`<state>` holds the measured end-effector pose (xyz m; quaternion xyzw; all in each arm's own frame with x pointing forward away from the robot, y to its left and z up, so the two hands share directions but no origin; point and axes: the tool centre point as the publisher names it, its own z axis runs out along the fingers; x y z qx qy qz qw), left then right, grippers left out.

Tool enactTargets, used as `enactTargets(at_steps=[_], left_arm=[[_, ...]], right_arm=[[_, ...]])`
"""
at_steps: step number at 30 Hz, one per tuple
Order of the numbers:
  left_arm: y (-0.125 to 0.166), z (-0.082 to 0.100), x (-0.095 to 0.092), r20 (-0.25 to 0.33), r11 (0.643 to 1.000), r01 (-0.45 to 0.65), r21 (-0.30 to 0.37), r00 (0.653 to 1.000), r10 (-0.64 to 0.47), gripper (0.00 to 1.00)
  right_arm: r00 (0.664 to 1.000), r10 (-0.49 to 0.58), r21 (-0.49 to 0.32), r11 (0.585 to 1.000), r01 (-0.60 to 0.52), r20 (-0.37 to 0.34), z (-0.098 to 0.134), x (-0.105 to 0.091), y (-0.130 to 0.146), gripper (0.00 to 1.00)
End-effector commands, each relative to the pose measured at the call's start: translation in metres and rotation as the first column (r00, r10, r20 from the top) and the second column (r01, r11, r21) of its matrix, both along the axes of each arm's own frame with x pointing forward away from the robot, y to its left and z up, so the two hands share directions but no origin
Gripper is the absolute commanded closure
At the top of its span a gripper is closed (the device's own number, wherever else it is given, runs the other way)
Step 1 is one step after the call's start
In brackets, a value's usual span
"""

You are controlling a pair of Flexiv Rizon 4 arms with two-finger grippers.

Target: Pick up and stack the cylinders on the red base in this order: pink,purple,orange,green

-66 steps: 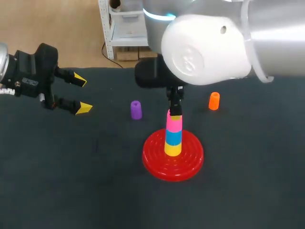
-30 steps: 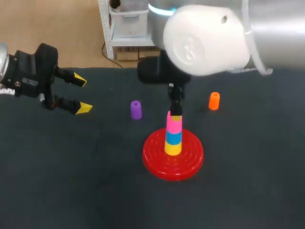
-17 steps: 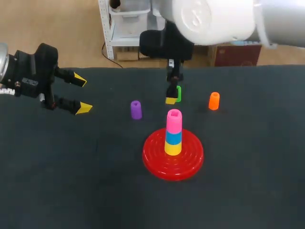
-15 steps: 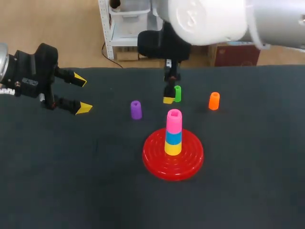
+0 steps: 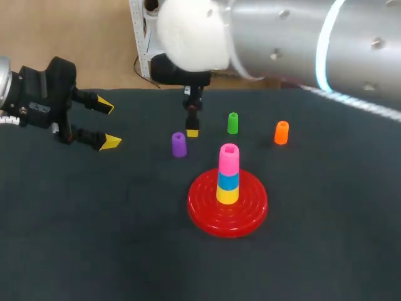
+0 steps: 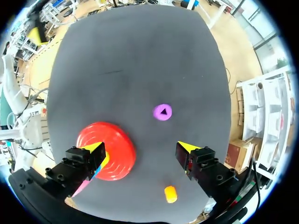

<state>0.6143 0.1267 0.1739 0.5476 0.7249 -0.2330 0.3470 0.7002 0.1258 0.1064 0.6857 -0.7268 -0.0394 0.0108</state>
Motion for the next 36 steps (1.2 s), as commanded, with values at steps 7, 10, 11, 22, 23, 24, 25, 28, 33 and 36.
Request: enactTargets(at_steps=[7,10,11,22,23,24,25,28,33,36], left_arm=[[0.001,-0.002,0.000,0.005,1.000,0.001,-0.004,1.000,-0.001,0.00],[0.001,-0.002,0.000,0.005,1.000,0.001,-0.004,1.000,-0.001,0.00],[0.001,-0.002,0.000,0.005,1.000,0.001,-0.004,1.000,-0.001,0.00],[0.001,-0.002,0.000,0.005,1.000,0.001,-0.004,1.000,-0.001,0.00],[0.001,-0.002,0.000,0.005,1.000,0.001,-0.004,1.000,-0.001,0.00],[0.001,-0.002,0.000,0.005,1.000,0.001,-0.004,1.000,-0.001,0.00],[0.001,-0.002,0.000,0.005,1.000,0.001,-0.004,1.000,-0.001,0.00],[0.001,-0.002,0.000,0.005,1.000,0.001,-0.004,1.000,-0.001,0.00],[0.001,-0.002,0.000,0.005,1.000,0.001,-0.004,1.000,-0.001,0.00],[0.001,-0.002,0.000,0.005,1.000,0.001,-0.004,1.000,-0.001,0.00]], right_arm=[[0.993,0.003,-0.056,0.998,-0.009,-0.116,-0.039,0.047,0.022,0.00],[0.993,-0.007,-0.052,0.999,0.001,-0.117,-0.044,0.047,0.023,0.00],[0.993,-0.007,-0.051,0.999,0.001,-0.115,-0.046,0.047,0.023,0.00],[0.994,-0.007,-0.023,1.000,0.004,-0.108,-0.064,0.033,0.037,0.00],[0.994,-0.007,-0.022,1.000,0.005,-0.107,-0.065,0.032,0.038,0.00],[0.995,-0.008,-0.024,1.000,0.006,-0.104,-0.066,0.032,0.039,0.00],[0.995,-0.011,-0.024,1.000,0.008,-0.102,-0.067,0.032,0.040,0.00],[0.995,-0.034,-0.022,0.999,0.032,-0.091,-0.070,0.037,0.041,0.00],[0.995,-0.066,-0.028,0.998,0.064,-0.075,-0.073,0.046,0.041,0.00],[0.995,-0.068,-0.030,0.997,0.066,-0.075,-0.074,0.047,0.040,0.00]])
